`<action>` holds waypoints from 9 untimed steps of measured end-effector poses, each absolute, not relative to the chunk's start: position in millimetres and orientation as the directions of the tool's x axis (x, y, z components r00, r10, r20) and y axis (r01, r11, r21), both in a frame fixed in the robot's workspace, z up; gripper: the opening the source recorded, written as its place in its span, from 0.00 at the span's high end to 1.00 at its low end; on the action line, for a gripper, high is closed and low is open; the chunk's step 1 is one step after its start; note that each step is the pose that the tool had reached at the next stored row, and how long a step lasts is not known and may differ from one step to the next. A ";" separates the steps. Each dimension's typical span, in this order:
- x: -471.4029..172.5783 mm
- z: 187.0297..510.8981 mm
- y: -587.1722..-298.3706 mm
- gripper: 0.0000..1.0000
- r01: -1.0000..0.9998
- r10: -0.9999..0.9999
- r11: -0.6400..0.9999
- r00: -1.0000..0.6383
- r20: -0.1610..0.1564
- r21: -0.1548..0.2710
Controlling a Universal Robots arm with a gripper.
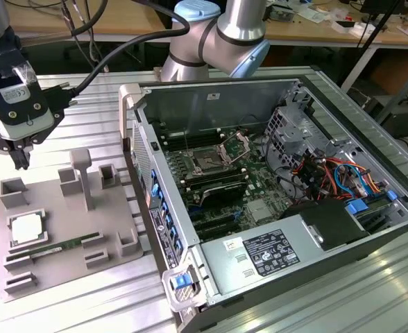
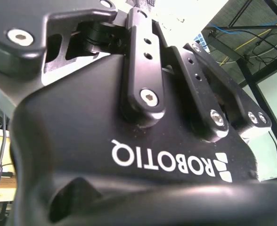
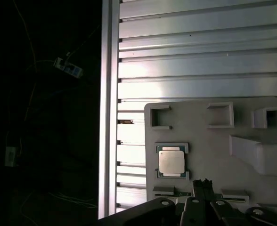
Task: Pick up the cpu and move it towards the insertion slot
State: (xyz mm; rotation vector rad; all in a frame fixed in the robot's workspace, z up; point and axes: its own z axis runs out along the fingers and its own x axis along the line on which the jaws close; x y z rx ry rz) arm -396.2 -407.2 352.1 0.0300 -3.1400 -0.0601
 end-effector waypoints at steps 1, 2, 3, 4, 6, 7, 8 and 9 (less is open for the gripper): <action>-396.2 352.0 -407.2 0.89 -0.019 -0.019 0.999 -1.000 0.000 0.038; -396.2 351.6 -407.2 0.89 -0.019 -0.019 0.999 -1.000 0.001 0.038; -396.3 351.4 -407.2 0.89 -0.019 -0.019 0.999 -1.000 0.001 0.038; -396.3 351.3 -407.2 0.89 -0.019 -0.019 0.999 -1.000 0.001 0.038; -396.3 350.2 -407.2 0.89 -0.019 -0.019 0.999 -1.000 0.001 0.038; -396.3 350.1 -407.2 0.89 -0.019 -0.019 0.999 -1.000 0.000 0.038; -396.3 350.0 -407.2 0.89 -0.019 -0.019 0.999 -1.000 0.000 0.038; -396.3 349.7 -407.2 0.89 -0.019 -0.019 0.999 -1.000 0.000 0.038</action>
